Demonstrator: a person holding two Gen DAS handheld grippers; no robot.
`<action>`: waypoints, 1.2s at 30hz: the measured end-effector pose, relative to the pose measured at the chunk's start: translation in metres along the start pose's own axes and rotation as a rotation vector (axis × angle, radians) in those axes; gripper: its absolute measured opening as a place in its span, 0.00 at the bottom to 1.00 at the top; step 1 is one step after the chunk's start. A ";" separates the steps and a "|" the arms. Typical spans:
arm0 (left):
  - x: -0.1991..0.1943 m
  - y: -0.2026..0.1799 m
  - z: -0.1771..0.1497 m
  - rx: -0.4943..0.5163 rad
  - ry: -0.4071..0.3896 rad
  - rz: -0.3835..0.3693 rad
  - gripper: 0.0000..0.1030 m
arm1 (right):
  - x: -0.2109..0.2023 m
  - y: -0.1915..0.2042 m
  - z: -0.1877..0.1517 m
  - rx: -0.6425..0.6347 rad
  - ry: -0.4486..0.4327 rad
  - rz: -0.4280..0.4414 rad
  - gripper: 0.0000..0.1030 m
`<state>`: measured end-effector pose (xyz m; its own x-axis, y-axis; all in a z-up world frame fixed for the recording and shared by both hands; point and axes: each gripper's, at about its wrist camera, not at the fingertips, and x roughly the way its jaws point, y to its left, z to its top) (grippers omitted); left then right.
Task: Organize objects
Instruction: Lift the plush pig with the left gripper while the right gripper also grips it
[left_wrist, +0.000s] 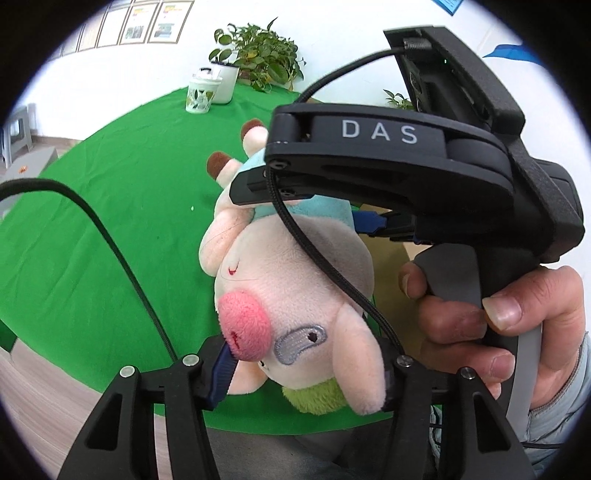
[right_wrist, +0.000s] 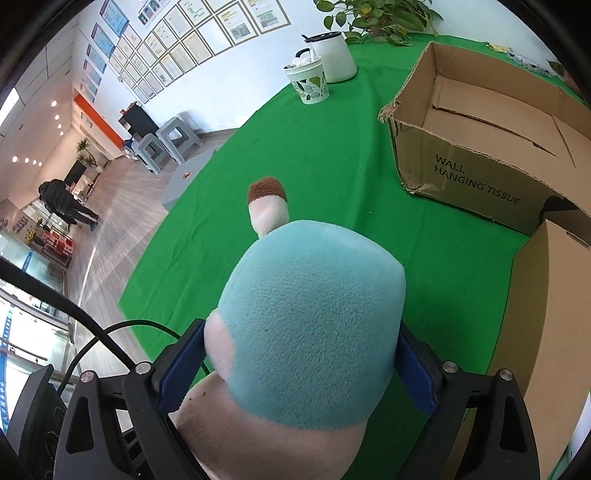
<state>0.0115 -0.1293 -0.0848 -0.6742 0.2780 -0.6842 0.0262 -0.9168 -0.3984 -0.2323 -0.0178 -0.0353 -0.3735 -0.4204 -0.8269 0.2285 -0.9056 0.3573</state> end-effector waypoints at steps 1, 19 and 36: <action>-0.003 -0.002 0.001 0.008 -0.009 0.007 0.55 | -0.003 -0.001 -0.002 0.012 -0.007 0.016 0.86; -0.014 -0.139 0.131 0.375 -0.308 -0.083 0.55 | -0.224 -0.026 0.043 -0.017 -0.462 -0.013 0.73; 0.039 -0.148 0.251 0.316 -0.237 -0.271 0.55 | -0.313 -0.037 0.176 -0.019 -0.483 -0.215 0.73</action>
<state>-0.2042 -0.0549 0.1012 -0.7767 0.4798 -0.4082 -0.3748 -0.8728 -0.3127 -0.2823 0.1381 0.2870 -0.7842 -0.2076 -0.5848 0.1164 -0.9749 0.1900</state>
